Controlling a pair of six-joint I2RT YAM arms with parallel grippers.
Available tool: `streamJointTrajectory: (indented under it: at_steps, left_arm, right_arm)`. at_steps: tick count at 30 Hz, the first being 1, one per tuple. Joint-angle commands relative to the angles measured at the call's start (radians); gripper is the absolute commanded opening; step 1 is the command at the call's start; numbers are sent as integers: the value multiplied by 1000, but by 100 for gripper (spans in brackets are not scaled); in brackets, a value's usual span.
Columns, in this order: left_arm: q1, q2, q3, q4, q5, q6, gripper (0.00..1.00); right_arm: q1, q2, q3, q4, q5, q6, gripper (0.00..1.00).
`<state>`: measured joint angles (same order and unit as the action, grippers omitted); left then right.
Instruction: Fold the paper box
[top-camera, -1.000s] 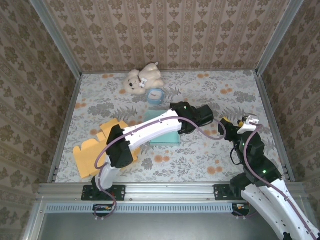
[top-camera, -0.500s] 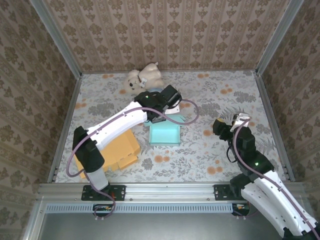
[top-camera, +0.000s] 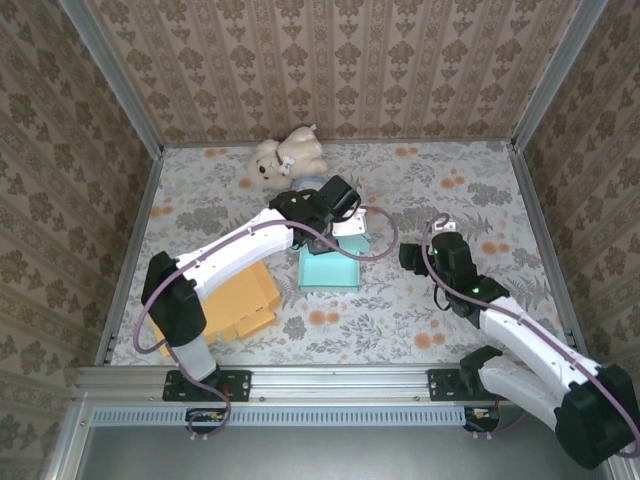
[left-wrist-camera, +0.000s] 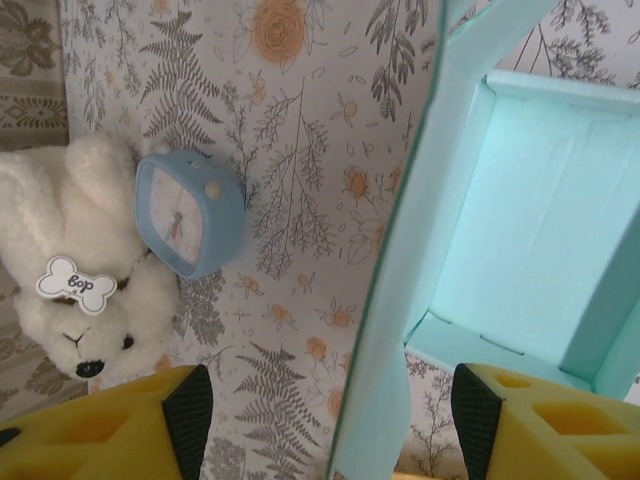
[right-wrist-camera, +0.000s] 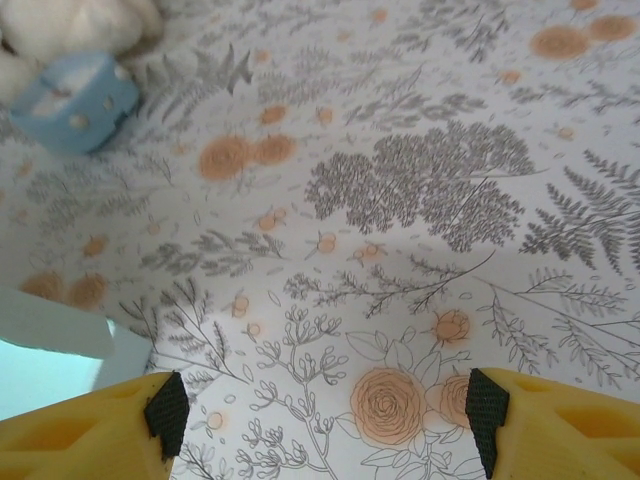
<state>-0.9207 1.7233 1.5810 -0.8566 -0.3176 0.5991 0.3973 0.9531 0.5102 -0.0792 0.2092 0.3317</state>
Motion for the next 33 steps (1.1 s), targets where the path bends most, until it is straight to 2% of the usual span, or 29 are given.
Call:
streamJointTrajectory:
  at_steps: [1,7,11,17,23,33]
  left_arm:
    - [11,11,-19,26,51,15,66]
    - [29,63,-8,31,43,13,55]
    - [29,62,-6,45,61,11,30]
    - [21,32,-24,53,79,24,8]
    - [3,-2,-28,47,99,33,0]
    - [3,-48,-23,22,145,38,0]
  right_arm:
    - [-5,59,21,100,-63,-72,77]
    - [-11,165,55,159,-207,-184,77]
    - [-23,228,65,214,-260,-186,76]
    - [-32,294,69,306,-318,-184,75]
    - [-36,304,74,340,-334,-218,75]
    - [-110,252,74,353,-384,-292,73]
